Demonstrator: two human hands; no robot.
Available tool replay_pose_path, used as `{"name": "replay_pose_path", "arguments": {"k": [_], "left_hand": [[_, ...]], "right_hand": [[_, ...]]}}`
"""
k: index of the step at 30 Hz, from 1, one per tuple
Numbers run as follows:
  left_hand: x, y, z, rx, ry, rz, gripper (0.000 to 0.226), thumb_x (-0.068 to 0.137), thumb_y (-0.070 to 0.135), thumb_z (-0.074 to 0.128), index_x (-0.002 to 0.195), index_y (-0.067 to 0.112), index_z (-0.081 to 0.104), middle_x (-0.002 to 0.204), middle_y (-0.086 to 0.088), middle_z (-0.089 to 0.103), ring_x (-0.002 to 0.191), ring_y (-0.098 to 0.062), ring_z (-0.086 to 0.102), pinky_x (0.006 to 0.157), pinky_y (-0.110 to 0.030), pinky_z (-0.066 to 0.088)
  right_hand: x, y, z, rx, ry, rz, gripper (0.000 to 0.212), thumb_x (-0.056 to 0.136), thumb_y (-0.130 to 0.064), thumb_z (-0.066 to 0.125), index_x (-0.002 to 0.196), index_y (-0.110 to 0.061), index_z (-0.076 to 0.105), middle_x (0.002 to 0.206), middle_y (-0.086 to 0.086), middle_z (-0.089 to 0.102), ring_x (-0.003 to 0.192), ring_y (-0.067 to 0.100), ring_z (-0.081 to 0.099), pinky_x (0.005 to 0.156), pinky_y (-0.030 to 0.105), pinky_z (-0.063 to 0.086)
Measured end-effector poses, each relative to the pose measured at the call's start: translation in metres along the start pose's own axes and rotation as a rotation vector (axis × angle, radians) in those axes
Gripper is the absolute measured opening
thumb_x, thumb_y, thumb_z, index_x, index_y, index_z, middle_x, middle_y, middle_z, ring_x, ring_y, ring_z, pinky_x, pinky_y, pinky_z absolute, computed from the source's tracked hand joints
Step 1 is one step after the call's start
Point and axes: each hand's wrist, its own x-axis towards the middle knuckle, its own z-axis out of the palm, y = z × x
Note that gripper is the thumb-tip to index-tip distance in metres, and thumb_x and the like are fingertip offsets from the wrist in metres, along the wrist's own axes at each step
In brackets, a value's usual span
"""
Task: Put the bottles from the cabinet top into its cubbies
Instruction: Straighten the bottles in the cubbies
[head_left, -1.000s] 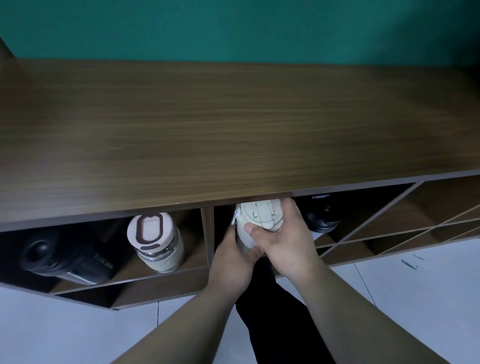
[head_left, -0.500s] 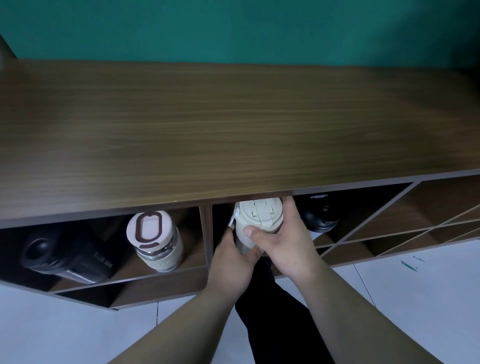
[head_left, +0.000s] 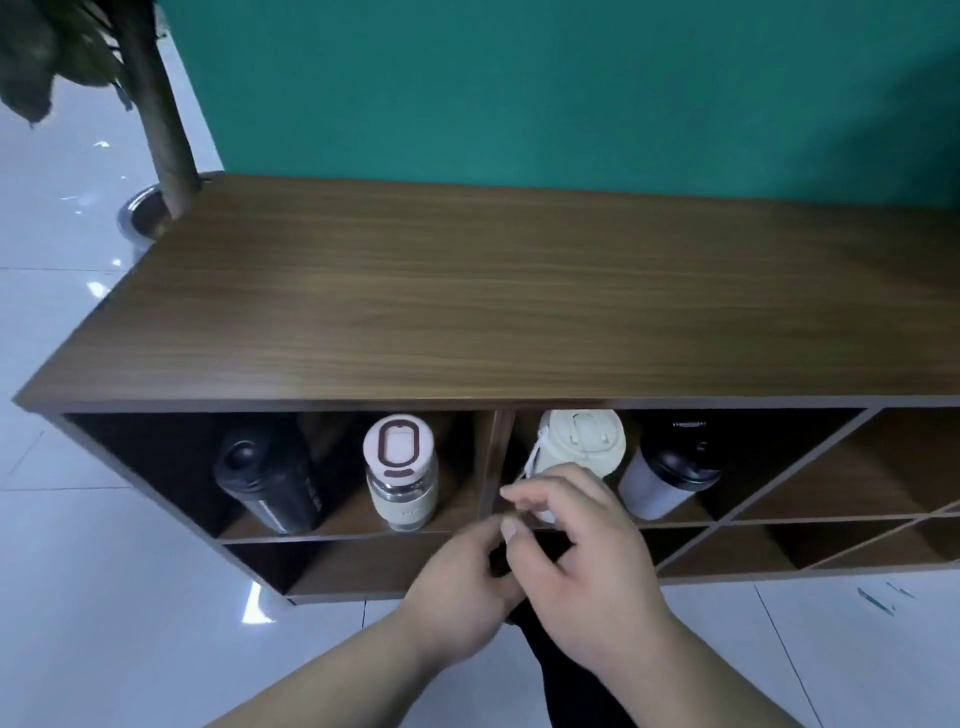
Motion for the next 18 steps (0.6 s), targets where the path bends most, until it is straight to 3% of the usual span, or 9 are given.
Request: {"name": "replay_pose_path", "arguments": {"k": [3,5,7,9,10,11,15,18], "left_hand": [[-0.012,-0.026,-0.022,0.027,0.019,-0.137,0.035,0.079,0.043,0.066,0.112,0.033,0.071,0.099,0.015,0.079,0.091,0.003,0.072,0.088,-0.031,0.059],[-0.016,-0.040,-0.040,0.021,0.105,-0.230,0.036,0.076,0.045,0.068,0.109,0.031,0.070,0.101,0.013,0.079,0.094,-0.006,0.074,0.090,-0.038,0.060],[-0.015,-0.046,-0.061,0.036,0.235,-0.298,0.039,0.076,0.049,0.068,0.109,0.026,0.064,0.104,0.007,0.076,0.096,-0.014,0.071,0.086,-0.035,0.058],[-0.013,-0.046,-0.078,0.027,0.338,-0.349,0.048,0.074,0.057,0.070,0.103,0.021,0.054,0.107,0.000,0.069,0.101,-0.021,0.068,0.081,-0.035,0.053],[-0.009,-0.048,-0.084,0.026,0.366,-0.374,0.053,0.072,0.060,0.071,0.101,0.020,0.050,0.110,-0.003,0.066,0.105,-0.025,0.067,0.084,-0.037,0.054],[-0.004,-0.051,-0.088,0.026,0.371,-0.392,0.059,0.070,0.062,0.072,0.103,0.020,0.048,0.114,-0.005,0.065,0.109,-0.026,0.066,0.088,-0.040,0.055],[0.012,-0.065,-0.101,0.014,0.282,-0.395,0.106,0.057,0.070,0.072,0.145,0.027,0.032,0.139,-0.004,0.059,0.123,-0.024,0.062,0.103,-0.044,0.053],[0.018,-0.074,-0.104,0.059,0.250,-0.339,0.114,0.053,0.070,0.071,0.151,0.031,0.028,0.142,-0.002,0.057,0.122,-0.022,0.062,0.101,-0.043,0.054]], "right_hand": [[0.003,-0.016,0.016,0.089,-0.080,0.086,0.024,0.082,-0.033,0.061,0.103,-0.033,0.072,0.108,-0.023,0.064,0.099,0.006,0.066,0.082,0.023,0.053],[0.013,-0.023,0.028,0.067,-0.182,0.162,0.035,0.086,-0.032,0.064,0.120,-0.036,0.068,0.113,-0.030,0.061,0.108,0.005,0.064,0.092,0.027,0.053],[0.025,-0.030,0.045,0.029,-0.282,0.205,0.052,0.089,-0.031,0.068,0.139,-0.036,0.055,0.129,-0.032,0.053,0.122,0.002,0.056,0.105,0.028,0.046],[0.035,-0.033,0.064,0.022,-0.310,0.204,0.067,0.087,-0.029,0.071,0.148,-0.033,0.045,0.141,-0.026,0.043,0.129,-0.003,0.044,0.109,0.016,0.035],[0.039,-0.032,0.074,0.025,-0.303,0.216,0.072,0.086,-0.029,0.073,0.150,-0.031,0.042,0.140,-0.025,0.039,0.128,-0.005,0.040,0.105,0.007,0.027],[0.043,-0.031,0.083,0.026,-0.290,0.244,0.077,0.084,-0.028,0.075,0.152,-0.027,0.039,0.138,-0.022,0.038,0.129,-0.004,0.039,0.099,0.003,0.023],[0.056,-0.015,0.106,0.080,-0.266,0.382,0.090,0.082,-0.030,0.080,0.157,-0.023,0.030,0.152,-0.007,0.041,0.145,0.011,0.036,0.103,0.017,0.023],[0.063,-0.005,0.116,0.126,-0.294,0.416,0.074,0.079,-0.026,0.082,0.140,-0.043,0.044,0.138,-0.016,0.050,0.129,0.006,0.050,0.099,0.021,0.036]]}}
